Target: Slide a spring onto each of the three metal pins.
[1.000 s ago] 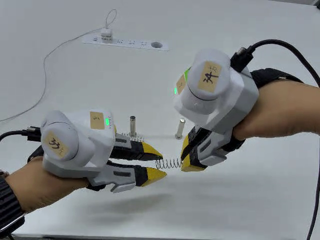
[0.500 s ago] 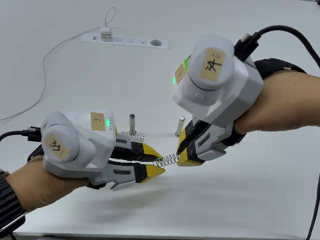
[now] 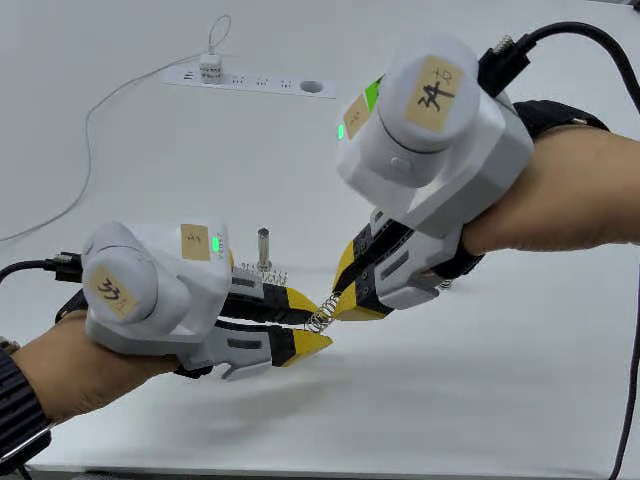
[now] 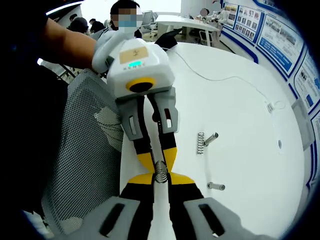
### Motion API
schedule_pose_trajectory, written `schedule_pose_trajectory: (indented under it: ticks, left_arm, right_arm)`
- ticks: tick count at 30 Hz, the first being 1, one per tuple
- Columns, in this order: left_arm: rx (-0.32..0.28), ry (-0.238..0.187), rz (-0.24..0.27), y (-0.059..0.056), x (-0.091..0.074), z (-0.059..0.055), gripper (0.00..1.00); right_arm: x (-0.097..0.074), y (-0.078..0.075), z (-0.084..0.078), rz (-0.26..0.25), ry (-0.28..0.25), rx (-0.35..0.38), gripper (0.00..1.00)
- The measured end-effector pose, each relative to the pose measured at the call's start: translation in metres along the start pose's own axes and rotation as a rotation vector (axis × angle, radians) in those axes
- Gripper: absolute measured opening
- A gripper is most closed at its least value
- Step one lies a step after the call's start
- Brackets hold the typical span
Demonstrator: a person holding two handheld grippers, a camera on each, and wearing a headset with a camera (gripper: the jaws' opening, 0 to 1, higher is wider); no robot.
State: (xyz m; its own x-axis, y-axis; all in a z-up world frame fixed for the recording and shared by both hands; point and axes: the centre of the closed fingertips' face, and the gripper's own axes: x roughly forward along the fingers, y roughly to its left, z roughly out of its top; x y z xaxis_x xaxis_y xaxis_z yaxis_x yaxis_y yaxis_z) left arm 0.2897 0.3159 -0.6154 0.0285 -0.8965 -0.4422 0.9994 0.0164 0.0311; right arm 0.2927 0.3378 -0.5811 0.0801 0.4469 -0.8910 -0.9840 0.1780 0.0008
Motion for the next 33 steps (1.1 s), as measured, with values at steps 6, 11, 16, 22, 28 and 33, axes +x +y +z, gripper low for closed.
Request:
schedule_pose_trajectory:
  ticks: [6, 11, 16, 22, 28, 33]
  left_arm:
    - [0.004, -0.001, -0.005, -0.0001, 0.0009, 0.0008, 0.11]
    - [0.005, -0.007, -0.011, -0.0016, 0.0013, 0.0029, 0.11]
    - [0.004, -0.006, -0.008, -0.0021, 0.0015, 0.0036, 0.12]
    - [-0.002, -0.004, -0.011, -0.0025, 0.0009, 0.0015, 0.12]
    - [-0.016, -0.019, -0.01, -0.0021, 0.0004, 0.0054, 0.13]
    - [-0.023, -0.027, -0.009, -0.0028, 0.0001, 0.0078, 0.15]
  right_arm:
    - [0.0005, 0.0004, 0.0056, -0.003, -0.006, -0.008, 0.11]
    - [0.0002, 0.0017, 0.009, -0.008, -0.007, -0.021, 0.11]
    - [0.0003, 0.0013, 0.0083, -0.012, -0.001, -0.025, 0.11]
    - [0.0008, 0.0018, 0.0056, -0.011, 0.011, -0.03, 0.11]
    - [-0.0012, 0.0007, 0.0056, -0.016, 0.015, -0.032, 0.11]
    - [-0.002, 0.0004, 0.0054, -0.019, 0.015, -0.029, 0.11]
